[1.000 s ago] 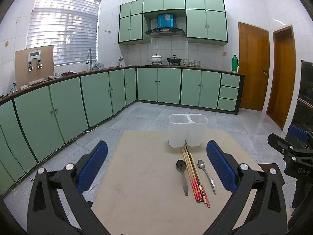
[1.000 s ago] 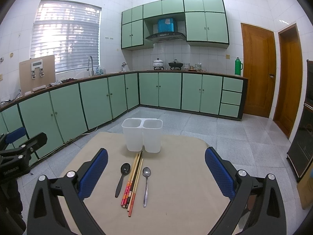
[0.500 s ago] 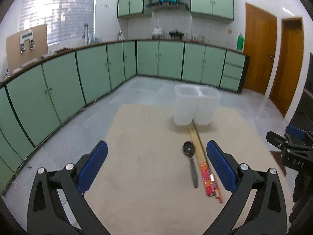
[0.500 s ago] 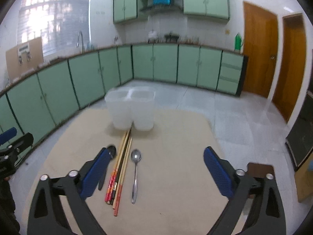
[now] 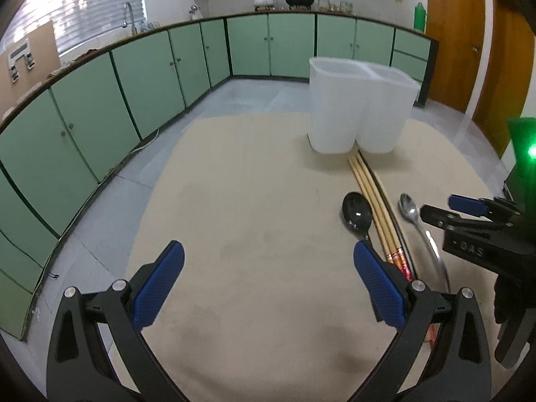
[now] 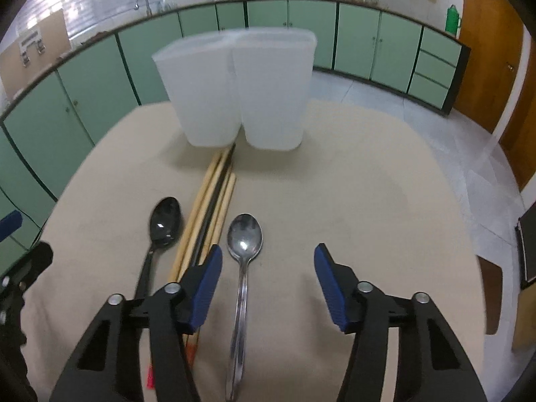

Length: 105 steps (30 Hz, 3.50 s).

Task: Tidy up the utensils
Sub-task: 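Grasp the silver spoon with the right tool while the left tool grasps the black spoon, then lift both spoons into the white holder compartments and open both tools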

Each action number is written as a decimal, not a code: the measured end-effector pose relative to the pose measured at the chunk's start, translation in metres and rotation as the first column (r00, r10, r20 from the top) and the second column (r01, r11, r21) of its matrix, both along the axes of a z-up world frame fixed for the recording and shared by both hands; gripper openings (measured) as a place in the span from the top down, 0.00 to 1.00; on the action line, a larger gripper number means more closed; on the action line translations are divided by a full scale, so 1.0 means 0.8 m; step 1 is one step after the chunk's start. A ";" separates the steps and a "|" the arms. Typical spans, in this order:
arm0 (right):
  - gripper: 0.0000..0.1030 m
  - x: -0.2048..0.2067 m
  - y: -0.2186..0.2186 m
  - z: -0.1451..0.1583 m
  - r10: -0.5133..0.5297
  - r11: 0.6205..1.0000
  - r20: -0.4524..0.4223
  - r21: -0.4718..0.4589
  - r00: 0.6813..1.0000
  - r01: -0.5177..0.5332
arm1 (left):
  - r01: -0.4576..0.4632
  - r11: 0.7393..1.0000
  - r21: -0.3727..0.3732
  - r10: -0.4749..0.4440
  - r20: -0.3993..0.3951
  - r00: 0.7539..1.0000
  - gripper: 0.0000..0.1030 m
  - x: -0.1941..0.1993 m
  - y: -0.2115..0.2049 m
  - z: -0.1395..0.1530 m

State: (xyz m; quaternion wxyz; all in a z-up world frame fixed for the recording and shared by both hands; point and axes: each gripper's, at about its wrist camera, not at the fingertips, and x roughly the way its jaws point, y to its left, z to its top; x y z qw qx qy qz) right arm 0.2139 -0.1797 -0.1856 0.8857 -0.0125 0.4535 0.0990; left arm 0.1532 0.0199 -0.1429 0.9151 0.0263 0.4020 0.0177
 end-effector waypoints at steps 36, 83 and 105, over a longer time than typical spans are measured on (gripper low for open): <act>0.73 0.005 -0.015 -0.009 -0.041 0.996 0.003 0.075 0.999 0.040 | 0.098 0.995 -0.004 -0.097 -0.159 0.982 0.04 0.088 -0.064 -0.079; 0.73 -0.012 -0.054 0.135 -0.041 0.971 0.399 0.233 0.916 -0.058 | 0.203 0.950 -0.238 -0.121 0.319 0.940 0.67 0.097 -0.043 0.086; 0.73 0.159 -0.037 0.197 -0.120 0.976 0.474 0.219 0.872 0.015 | 0.129 0.984 -0.126 -0.056 0.465 0.884 0.66 0.265 -0.107 0.139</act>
